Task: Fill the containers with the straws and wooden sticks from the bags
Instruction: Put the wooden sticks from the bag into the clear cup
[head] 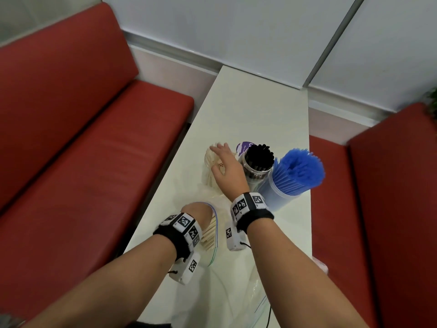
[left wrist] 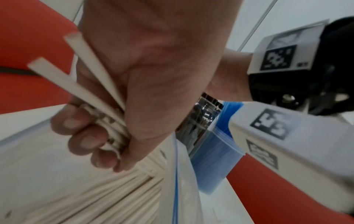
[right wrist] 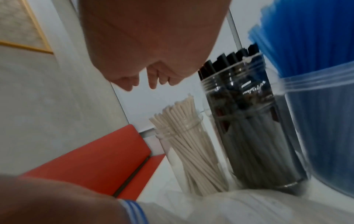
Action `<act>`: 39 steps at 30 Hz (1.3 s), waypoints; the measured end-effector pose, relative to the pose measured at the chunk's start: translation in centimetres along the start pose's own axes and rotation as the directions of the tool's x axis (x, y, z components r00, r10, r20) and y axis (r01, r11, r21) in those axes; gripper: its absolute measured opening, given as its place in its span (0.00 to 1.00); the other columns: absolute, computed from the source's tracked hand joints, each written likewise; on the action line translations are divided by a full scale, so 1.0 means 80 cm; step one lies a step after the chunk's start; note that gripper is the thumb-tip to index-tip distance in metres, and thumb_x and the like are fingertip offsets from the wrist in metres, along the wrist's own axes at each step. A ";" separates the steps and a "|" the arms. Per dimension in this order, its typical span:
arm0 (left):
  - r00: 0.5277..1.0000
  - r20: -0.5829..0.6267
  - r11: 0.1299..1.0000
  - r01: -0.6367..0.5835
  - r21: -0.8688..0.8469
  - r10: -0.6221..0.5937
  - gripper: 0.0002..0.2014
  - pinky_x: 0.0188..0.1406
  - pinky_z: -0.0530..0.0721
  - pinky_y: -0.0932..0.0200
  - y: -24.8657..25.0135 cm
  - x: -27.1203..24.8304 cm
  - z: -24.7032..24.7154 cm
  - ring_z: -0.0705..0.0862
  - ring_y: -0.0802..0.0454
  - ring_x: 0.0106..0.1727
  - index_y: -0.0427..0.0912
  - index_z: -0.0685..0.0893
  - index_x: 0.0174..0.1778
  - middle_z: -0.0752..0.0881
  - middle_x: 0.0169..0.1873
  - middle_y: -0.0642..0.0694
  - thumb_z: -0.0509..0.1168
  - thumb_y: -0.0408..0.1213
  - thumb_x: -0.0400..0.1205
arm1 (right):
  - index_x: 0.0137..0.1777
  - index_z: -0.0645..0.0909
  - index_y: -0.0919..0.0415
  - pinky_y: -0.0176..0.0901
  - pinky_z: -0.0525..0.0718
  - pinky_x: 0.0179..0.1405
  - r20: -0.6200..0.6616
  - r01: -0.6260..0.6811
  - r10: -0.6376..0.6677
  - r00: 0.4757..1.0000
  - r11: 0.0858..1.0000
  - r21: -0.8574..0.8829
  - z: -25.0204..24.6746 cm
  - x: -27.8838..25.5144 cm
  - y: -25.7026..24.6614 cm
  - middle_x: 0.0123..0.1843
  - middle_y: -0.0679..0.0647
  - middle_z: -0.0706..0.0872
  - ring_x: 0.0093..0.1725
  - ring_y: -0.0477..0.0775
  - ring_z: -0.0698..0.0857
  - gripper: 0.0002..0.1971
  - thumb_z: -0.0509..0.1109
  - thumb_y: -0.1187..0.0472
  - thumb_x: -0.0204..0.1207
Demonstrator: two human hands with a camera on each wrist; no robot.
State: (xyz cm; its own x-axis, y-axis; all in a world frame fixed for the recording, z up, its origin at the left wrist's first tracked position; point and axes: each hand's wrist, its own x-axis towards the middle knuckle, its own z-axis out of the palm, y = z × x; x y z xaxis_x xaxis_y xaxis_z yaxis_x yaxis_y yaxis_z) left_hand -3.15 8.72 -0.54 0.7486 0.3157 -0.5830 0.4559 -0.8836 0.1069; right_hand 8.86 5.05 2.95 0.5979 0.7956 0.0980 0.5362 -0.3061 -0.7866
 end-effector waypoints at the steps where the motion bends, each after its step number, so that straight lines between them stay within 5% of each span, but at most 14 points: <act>1: 1.000 -0.004 1.000 0.013 -0.010 -0.013 0.16 0.65 0.78 0.52 -0.001 -0.005 -0.006 0.82 0.44 0.66 0.38 0.81 0.66 0.83 0.65 0.42 0.51 0.33 0.89 | 0.71 0.82 0.54 0.49 0.68 0.83 -0.028 -0.021 0.022 0.999 0.998 0.057 -0.003 -0.007 -0.006 0.76 0.55 0.81 0.82 0.52 0.72 0.23 0.61 0.70 0.79; 4: 0.999 -0.022 0.992 0.033 0.119 -0.031 0.16 0.66 0.79 0.49 -0.015 -0.018 -0.030 0.81 0.43 0.67 0.37 0.81 0.66 0.82 0.66 0.40 0.51 0.34 0.89 | 0.57 0.87 0.60 0.53 0.85 0.70 0.202 -0.284 0.207 0.957 0.804 0.522 -0.014 -0.034 -0.024 0.58 0.59 0.90 0.66 0.64 0.87 0.22 0.55 0.78 0.77; 6: 0.998 -0.022 0.965 0.059 0.256 -0.055 0.18 0.66 0.78 0.50 0.004 -0.027 -0.042 0.78 0.42 0.71 0.37 0.77 0.72 0.79 0.70 0.39 0.53 0.38 0.89 | 0.65 0.85 0.63 0.50 0.85 0.69 0.373 -0.400 0.165 0.913 0.546 0.736 -0.018 -0.058 -0.022 0.60 0.65 0.89 0.66 0.65 0.87 0.25 0.54 0.80 0.76; 8: 0.983 0.022 0.912 0.160 0.378 -0.181 0.18 0.57 0.79 0.58 0.022 -0.051 -0.074 0.78 0.47 0.72 0.40 0.77 0.74 0.79 0.72 0.43 0.56 0.38 0.89 | 0.70 0.82 0.60 0.45 0.83 0.66 0.429 -0.416 0.087 0.899 0.471 0.778 -0.021 -0.084 -0.018 0.64 0.63 0.87 0.66 0.60 0.85 0.29 0.58 0.79 0.72; 13: 0.999 0.034 0.995 0.021 0.096 -0.025 0.16 0.49 0.75 0.54 0.014 -0.084 -0.160 0.82 0.46 0.48 0.36 0.82 0.67 0.85 0.54 0.42 0.63 0.34 0.83 | 0.75 0.78 0.63 0.58 0.72 0.80 0.462 -0.322 0.064 0.884 0.801 0.505 -0.016 -0.109 -0.012 0.74 0.59 0.83 0.77 0.59 0.78 0.31 0.67 0.79 0.70; 16: 0.995 -0.099 0.991 0.030 0.133 -0.017 0.13 0.49 0.78 0.53 0.026 -0.111 -0.183 0.83 0.46 0.41 0.35 0.85 0.61 0.85 0.47 0.39 0.60 0.33 0.84 | 0.67 0.85 0.57 0.63 0.80 0.72 0.376 -0.239 0.162 0.912 0.957 0.167 -0.016 -0.102 -0.029 0.64 0.53 0.90 0.66 0.57 0.86 0.19 0.78 0.59 0.76; 18: 0.988 -0.150 0.981 -0.004 0.196 0.034 0.16 0.55 0.79 0.53 0.039 -0.124 -0.192 0.85 0.43 0.54 0.35 0.83 0.65 0.86 0.56 0.39 0.57 0.35 0.86 | 0.57 0.89 0.58 0.63 0.87 0.60 0.296 -0.223 0.178 0.939 0.966 0.128 -0.017 -0.099 -0.041 0.53 0.58 0.93 0.55 0.59 0.90 0.13 0.76 0.55 0.75; 22: 0.990 -0.061 0.943 -0.098 0.317 0.124 0.15 0.47 0.80 0.49 0.035 -0.146 -0.229 0.85 0.45 0.41 0.35 0.87 0.53 0.87 0.42 0.41 0.65 0.45 0.84 | 0.31 0.84 0.56 0.46 0.79 0.33 0.153 -0.200 0.175 0.973 0.965 0.169 -0.025 -0.101 -0.054 0.29 0.52 0.85 0.29 0.47 0.79 0.13 0.72 0.66 0.77; 25: 0.940 -0.250 0.971 -0.211 0.116 0.234 0.23 0.30 0.77 0.58 0.026 -0.152 -0.261 0.85 0.55 0.31 0.45 0.85 0.32 0.86 0.27 0.52 0.65 0.63 0.77 | 0.30 0.76 0.55 0.44 0.73 0.27 0.055 -0.192 0.184 0.981 0.924 0.331 -0.031 -0.105 -0.062 0.26 0.53 0.79 0.26 0.47 0.73 0.17 0.71 0.65 0.80; 28: 0.807 -0.506 0.915 -0.396 -0.081 0.304 0.27 0.27 0.72 0.60 0.030 -0.146 -0.273 0.81 0.63 0.30 0.49 0.88 0.37 0.84 0.27 0.56 0.57 0.67 0.80 | 0.28 0.72 0.56 0.39 0.70 0.22 0.003 -0.167 0.189 0.982 0.863 0.477 -0.042 -0.103 -0.073 0.21 0.47 0.72 0.21 0.46 0.70 0.20 0.73 0.62 0.81; 32: 0.746 -0.566 0.916 -0.399 0.043 0.351 0.29 0.33 0.75 0.58 0.055 -0.125 -0.247 0.84 0.54 0.36 0.47 0.87 0.39 0.86 0.30 0.52 0.52 0.66 0.83 | 0.37 0.77 0.58 0.42 0.71 0.22 -0.027 -0.151 0.196 0.980 0.830 0.537 -0.063 -0.091 -0.092 0.21 0.47 0.75 0.21 0.47 0.72 0.11 0.74 0.61 0.80; 34: 0.689 -0.658 0.793 -0.566 -0.225 0.305 0.26 0.47 0.81 0.57 0.051 -0.116 -0.237 0.86 0.56 0.47 0.51 0.88 0.49 0.89 0.43 0.54 0.53 0.66 0.83 | 0.36 0.76 0.58 0.44 0.70 0.23 -0.036 -0.160 0.207 0.978 0.844 0.513 -0.075 -0.093 -0.092 0.20 0.47 0.74 0.19 0.47 0.71 0.14 0.74 0.60 0.82; 36: 0.656 -0.746 0.403 -0.717 -0.569 0.114 0.25 0.57 0.82 0.60 0.043 -0.107 -0.228 0.86 0.62 0.55 0.54 0.87 0.59 0.89 0.54 0.59 0.53 0.65 0.83 | 0.35 0.75 0.60 0.45 0.71 0.23 -0.070 -0.132 0.198 0.978 0.839 0.528 -0.093 -0.098 -0.094 0.21 0.48 0.73 0.19 0.49 0.71 0.15 0.73 0.60 0.83; 39: 0.854 -0.519 0.046 -0.517 -0.855 -0.042 0.28 0.58 0.86 0.51 0.033 -0.085 -0.200 0.89 0.52 0.52 0.45 0.88 0.53 0.90 0.55 0.44 0.49 0.61 0.87 | 0.34 0.75 0.58 0.42 0.70 0.23 -0.153 -0.065 0.214 0.965 0.758 0.649 -0.125 -0.095 -0.110 0.22 0.50 0.71 0.20 0.49 0.69 0.15 0.75 0.59 0.80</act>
State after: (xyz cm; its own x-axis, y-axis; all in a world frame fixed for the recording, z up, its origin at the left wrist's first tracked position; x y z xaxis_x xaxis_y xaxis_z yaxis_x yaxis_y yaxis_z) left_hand 0.62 9.76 16.57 0.8696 0.4864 -0.0845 0.0453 0.0917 0.9948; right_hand 5.53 -3.55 15.17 0.7826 0.6223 0.0192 -0.0195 0.0553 -0.9983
